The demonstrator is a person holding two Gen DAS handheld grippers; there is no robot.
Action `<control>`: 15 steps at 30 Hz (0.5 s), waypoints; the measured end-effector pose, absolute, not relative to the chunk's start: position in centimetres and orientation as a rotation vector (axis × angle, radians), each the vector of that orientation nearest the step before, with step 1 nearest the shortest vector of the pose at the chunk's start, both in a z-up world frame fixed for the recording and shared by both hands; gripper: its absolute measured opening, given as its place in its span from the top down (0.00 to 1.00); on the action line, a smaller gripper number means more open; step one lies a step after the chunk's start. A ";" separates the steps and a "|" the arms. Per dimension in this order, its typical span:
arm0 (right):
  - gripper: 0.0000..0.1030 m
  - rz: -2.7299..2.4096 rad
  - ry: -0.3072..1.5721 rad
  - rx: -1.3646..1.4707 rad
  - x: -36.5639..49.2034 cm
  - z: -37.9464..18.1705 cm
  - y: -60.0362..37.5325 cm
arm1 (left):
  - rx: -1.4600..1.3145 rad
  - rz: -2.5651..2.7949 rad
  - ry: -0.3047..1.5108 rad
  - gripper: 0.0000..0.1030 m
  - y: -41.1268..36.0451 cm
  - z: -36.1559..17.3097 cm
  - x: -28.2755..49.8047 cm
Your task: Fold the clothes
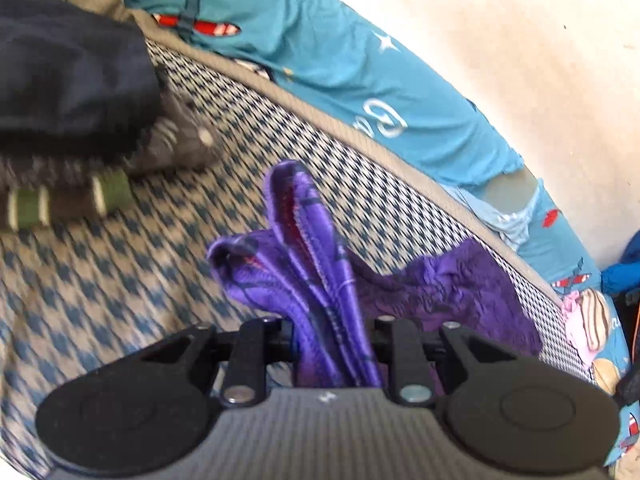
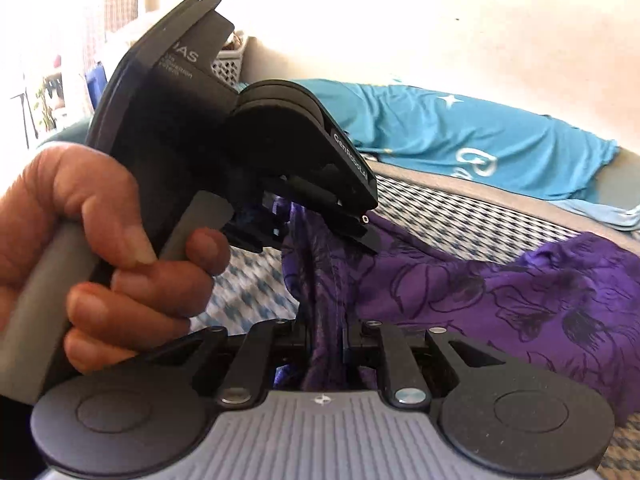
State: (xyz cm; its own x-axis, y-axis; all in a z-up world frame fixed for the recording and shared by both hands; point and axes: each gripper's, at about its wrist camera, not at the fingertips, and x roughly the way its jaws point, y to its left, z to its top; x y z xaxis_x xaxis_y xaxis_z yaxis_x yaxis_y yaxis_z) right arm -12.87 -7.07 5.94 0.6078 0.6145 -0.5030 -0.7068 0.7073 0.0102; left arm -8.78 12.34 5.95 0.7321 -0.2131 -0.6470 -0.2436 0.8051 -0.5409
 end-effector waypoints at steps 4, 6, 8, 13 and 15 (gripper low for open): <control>0.86 0.824 0.487 -0.187 -12.3 6.6 -4.6 | -0.617 0.079 0.754 0.76 15.2 6.6 -8.2; 0.86 0.845 0.489 -0.191 -11.9 6.7 -3.3 | -0.610 0.138 0.757 0.73 16.3 6.2 -8.1; 0.86 0.857 0.523 -0.194 -11.3 6.2 -2.2 | -0.597 0.207 0.769 0.65 17.1 5.6 -7.9; 0.74 0.900 0.590 -0.192 -10.2 5.1 -1.5 | -0.586 0.340 0.837 0.52 17.9 4.3 -7.9; 0.73 0.938 0.586 -0.182 -10.3 5.0 -2.4 | -0.567 0.383 0.809 0.46 18.2 4.7 -8.5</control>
